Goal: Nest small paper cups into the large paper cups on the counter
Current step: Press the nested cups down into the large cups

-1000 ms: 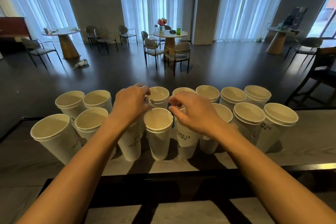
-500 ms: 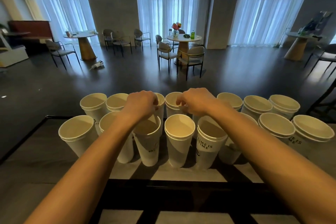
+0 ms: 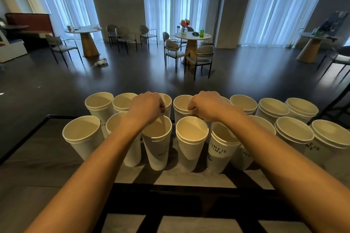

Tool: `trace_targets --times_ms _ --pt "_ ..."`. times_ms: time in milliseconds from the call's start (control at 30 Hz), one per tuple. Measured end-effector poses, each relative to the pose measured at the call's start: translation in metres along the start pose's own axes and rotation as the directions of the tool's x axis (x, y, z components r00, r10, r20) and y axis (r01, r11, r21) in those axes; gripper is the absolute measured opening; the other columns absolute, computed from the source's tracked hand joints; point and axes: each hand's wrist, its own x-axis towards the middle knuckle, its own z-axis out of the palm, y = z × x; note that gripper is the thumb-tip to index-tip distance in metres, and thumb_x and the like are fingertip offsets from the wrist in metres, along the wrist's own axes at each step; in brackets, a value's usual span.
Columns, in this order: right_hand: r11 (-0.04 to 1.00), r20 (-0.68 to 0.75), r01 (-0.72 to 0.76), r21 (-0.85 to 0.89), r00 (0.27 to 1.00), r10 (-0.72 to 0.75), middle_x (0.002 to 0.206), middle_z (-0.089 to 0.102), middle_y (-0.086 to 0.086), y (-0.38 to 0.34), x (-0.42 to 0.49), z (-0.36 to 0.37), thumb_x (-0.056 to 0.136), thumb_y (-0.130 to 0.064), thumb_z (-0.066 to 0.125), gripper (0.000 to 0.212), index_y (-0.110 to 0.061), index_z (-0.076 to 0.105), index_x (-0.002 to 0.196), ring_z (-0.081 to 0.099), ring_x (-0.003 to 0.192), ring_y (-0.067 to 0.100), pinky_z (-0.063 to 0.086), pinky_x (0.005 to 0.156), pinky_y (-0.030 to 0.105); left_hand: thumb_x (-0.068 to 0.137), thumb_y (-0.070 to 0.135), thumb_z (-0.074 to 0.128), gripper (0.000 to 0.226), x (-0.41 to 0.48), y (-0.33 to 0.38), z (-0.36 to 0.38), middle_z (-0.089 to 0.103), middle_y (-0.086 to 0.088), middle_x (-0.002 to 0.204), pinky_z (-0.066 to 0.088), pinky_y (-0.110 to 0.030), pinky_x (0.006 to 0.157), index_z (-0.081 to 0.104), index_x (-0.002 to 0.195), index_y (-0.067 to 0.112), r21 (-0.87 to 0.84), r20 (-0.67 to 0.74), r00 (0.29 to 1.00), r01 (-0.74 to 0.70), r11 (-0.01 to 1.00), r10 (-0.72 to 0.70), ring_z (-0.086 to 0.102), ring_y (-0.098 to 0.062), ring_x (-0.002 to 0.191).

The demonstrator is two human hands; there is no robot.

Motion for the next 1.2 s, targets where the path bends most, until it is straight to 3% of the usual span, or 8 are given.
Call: trace_targets --times_ms 267,367,467,600,767,867,1000,1200 --pt "1.000 0.025 -0.011 0.016 1.000 0.011 0.099 0.072 -0.003 0.002 -0.006 0.001 0.093 -0.023 0.064 0.018 -0.028 0.073 0.108 0.065 0.077 0.013 0.057 0.072 0.030 0.099 0.032 0.058 0.024 -0.005 0.006 -0.001 0.077 -0.001 0.104 0.054 -0.028 0.071 0.076 0.112 0.022 0.003 -0.043 0.998 -0.040 0.999 0.040 0.070 -0.018 0.084" --pt "0.997 -0.085 -0.018 0.076 0.996 0.025 0.113 0.067 -0.005 0.001 -0.015 -0.005 0.093 -0.024 0.063 0.028 -0.030 0.066 0.120 0.063 0.092 0.016 0.053 0.077 0.028 0.099 0.031 0.059 0.022 -0.012 0.011 -0.006 0.073 -0.001 0.105 0.054 -0.028 0.072 0.074 0.111 0.021 -0.043 -0.150 0.985 -0.095 0.995 0.088 0.068 -0.019 0.086" --pt "0.980 -0.212 0.045 0.192 0.977 -0.003 0.098 0.063 -0.011 -0.009 -0.033 -0.019 0.095 -0.033 0.057 0.016 -0.031 0.067 0.107 0.060 0.086 0.010 0.044 0.066 0.020 0.099 0.039 0.056 0.025 -0.022 0.014 -0.011 0.067 0.002 0.096 0.050 -0.026 0.069 0.073 0.105 0.021 -0.116 -0.188 0.970 -0.179 0.977 0.156 0.064 -0.016 0.081" --pt "0.965 -0.167 0.141 0.219 0.980 -0.105 0.081 0.061 -0.014 -0.027 -0.057 -0.024 0.092 -0.051 0.051 0.023 -0.033 0.065 0.090 0.057 0.074 0.004 0.041 0.060 0.018 0.096 0.048 0.051 0.034 -0.043 0.012 -0.015 0.064 0.007 0.080 0.038 -0.017 0.059 0.068 0.081 0.022 -0.189 -0.100 0.962 -0.270 0.944 0.256 0.059 -0.009 0.069" --pt "0.961 0.029 0.205 0.186 0.976 -0.214 0.073 0.060 -0.014 -0.036 -0.064 -0.011 0.086 -0.061 0.055 0.028 -0.034 0.061 0.084 0.055 0.067 0.001 0.041 0.055 0.019 0.080 0.074 0.045 0.050 -0.059 0.009 -0.013 0.067 0.011 0.082 0.038 -0.012 0.056 0.067 0.088 0.029 -0.194 0.083 0.958 -0.254 0.948 0.274 0.062 -0.005 0.072" --pt "0.969 0.086 0.218 0.116 0.970 -0.229 0.065 0.050 -0.014 -0.040 -0.064 -0.008 0.088 -0.048 0.061 0.018 -0.032 0.058 0.080 0.049 0.060 0.002 0.033 0.053 0.020 0.084 0.059 0.065 0.030 -0.062 0.010 -0.015 0.063 0.015 0.080 0.035 -0.011 0.055 0.066 0.091 0.030 -0.161 0.131 0.949 -0.265 0.951 0.286 0.058 -0.004 0.068" --pt "0.978 0.084 0.198 0.067 0.976 -0.203 0.063 0.045 -0.013 -0.045 -0.059 -0.001 0.092 -0.043 0.059 0.021 -0.025 0.065 0.085 0.047 0.059 0.005 0.034 0.053 0.021 0.086 0.039 0.071 0.010 -0.070 0.010 -0.020 0.062 0.015 0.078 0.034 -0.011 0.055 0.067 0.086 0.030 -0.160 0.166 0.939 -0.277 0.948 0.302 0.057 -0.006 0.068" --pt "0.979 0.080 0.190 0.078 0.977 -0.196 0.063 0.045 -0.013 -0.043 -0.059 0.002 0.093 -0.044 0.059 0.023 -0.029 0.055 0.077 0.045 0.057 0.002 0.031 0.052 0.020 0.088 0.034 0.069 0.010 -0.073 0.008 -0.025 0.064 0.011 0.080 0.031 -0.011 0.053 0.062 0.081 0.033 -0.121 0.178 0.936 -0.286 0.951 0.304 0.054 -0.005 0.065"
